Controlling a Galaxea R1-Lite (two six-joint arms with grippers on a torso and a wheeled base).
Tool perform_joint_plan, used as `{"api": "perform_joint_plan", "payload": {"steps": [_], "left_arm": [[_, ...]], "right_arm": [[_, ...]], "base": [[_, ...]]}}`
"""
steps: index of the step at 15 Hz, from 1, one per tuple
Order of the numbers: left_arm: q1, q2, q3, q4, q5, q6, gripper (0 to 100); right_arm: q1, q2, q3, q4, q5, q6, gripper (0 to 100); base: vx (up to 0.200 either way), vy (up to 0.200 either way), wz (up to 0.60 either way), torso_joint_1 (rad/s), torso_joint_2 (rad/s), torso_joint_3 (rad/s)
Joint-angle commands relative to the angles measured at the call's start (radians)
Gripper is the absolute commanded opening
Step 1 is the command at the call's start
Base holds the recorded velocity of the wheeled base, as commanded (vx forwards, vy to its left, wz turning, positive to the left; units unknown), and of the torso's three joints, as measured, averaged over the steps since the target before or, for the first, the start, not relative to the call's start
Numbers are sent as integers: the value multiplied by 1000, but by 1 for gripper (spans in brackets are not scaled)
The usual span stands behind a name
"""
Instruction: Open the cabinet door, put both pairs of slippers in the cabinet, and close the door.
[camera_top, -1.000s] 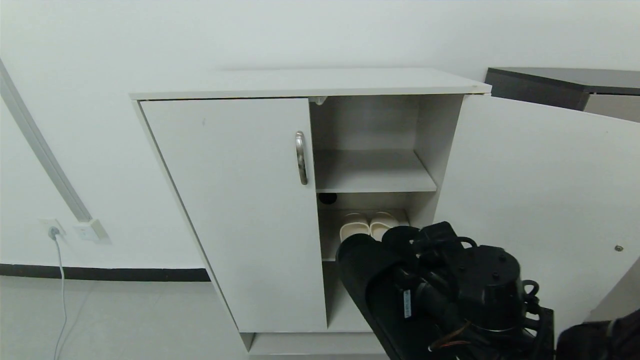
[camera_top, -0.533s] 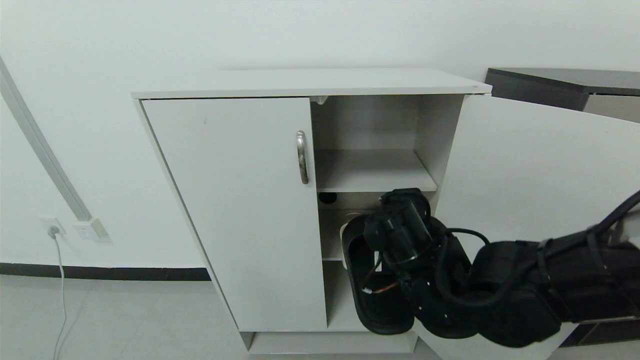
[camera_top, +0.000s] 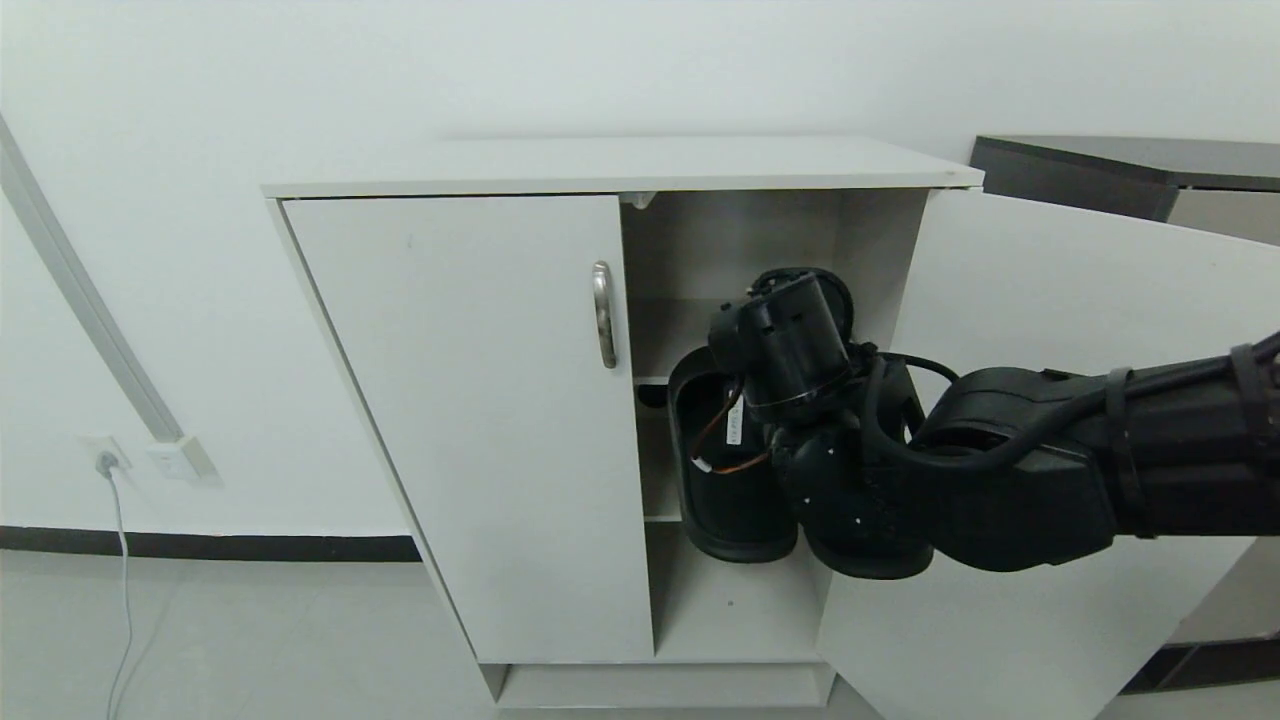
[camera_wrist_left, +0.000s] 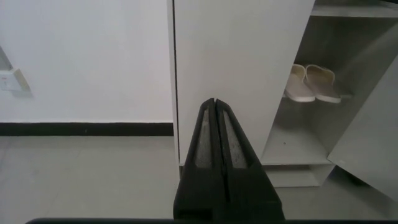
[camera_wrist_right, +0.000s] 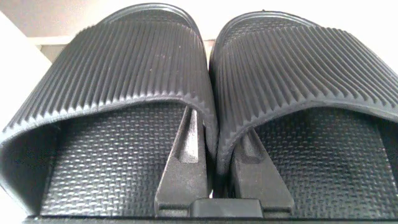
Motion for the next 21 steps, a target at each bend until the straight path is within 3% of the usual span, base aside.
{"api": "perform_joint_plan", "payload": {"steps": [1, 7, 19, 21], "left_arm": [[1, 1, 0, 0, 0, -1, 0], [1, 1, 0, 2, -1, 1, 0], [1, 1, 0, 0, -1, 1, 0], [1, 1, 0, 0, -1, 1, 0]], "right_arm": [[0, 12, 1, -4, 4, 2, 0], [-3, 26, 38, -18, 21, 12, 0], [-18, 40, 5, -35, 21, -9, 0], [-43, 66, -8, -52, 21, -12, 0]], "base": [[0, 0, 0, 0, 0, 0], [0, 0, 0, 0, 0, 0], [200, 0, 0, 1, 2, 6], [0, 0, 0, 0, 0, 0]]}}
